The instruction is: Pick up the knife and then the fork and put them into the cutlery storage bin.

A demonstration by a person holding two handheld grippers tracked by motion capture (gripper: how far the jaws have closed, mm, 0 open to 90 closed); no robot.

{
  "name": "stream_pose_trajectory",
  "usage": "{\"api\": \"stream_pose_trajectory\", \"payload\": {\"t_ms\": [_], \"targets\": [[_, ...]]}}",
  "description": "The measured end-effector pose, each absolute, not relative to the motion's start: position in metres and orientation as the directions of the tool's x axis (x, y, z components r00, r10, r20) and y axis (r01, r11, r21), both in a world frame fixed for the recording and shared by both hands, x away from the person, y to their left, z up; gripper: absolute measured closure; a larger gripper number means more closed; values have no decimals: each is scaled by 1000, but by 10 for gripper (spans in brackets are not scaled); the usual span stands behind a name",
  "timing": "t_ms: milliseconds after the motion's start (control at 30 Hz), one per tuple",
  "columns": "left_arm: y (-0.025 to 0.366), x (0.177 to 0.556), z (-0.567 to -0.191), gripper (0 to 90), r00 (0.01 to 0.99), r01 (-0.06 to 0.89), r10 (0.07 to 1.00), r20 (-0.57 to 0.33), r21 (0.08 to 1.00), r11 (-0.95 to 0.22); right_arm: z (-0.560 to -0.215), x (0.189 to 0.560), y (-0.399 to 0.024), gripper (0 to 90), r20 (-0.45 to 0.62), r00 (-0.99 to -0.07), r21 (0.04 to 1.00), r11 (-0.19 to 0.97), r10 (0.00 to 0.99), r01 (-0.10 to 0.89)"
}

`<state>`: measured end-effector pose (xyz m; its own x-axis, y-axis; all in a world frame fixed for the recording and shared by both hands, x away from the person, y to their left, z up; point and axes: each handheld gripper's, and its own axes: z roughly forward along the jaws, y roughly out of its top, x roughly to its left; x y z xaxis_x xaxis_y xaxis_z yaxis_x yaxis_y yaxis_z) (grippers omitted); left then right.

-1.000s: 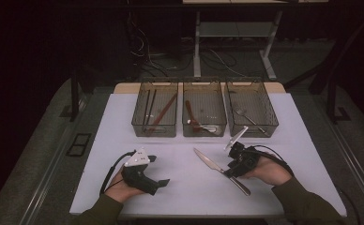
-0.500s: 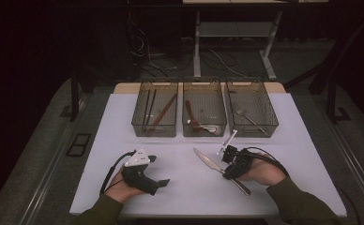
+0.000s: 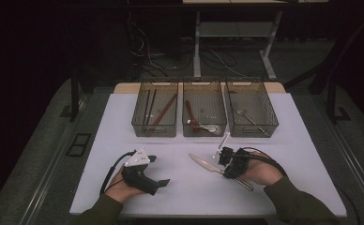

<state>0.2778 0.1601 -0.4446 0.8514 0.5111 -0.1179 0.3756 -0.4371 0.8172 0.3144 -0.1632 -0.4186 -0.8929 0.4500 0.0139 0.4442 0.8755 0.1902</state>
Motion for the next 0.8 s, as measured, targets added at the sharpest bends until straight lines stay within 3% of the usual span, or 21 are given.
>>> {"api": "stream_pose_trajectory", "payload": {"t_ms": [533, 800], "targets": [[159, 278, -445, 0, 852, 378, 509, -121, 814, -440, -419, 317, -154, 792, -21, -911, 126, 905, 411, 405], [160, 278, -445, 0, 852, 376, 509, -120, 816, -438, -418, 318, -159, 793, -2, -915, 157, 903, 404, 399]]}}
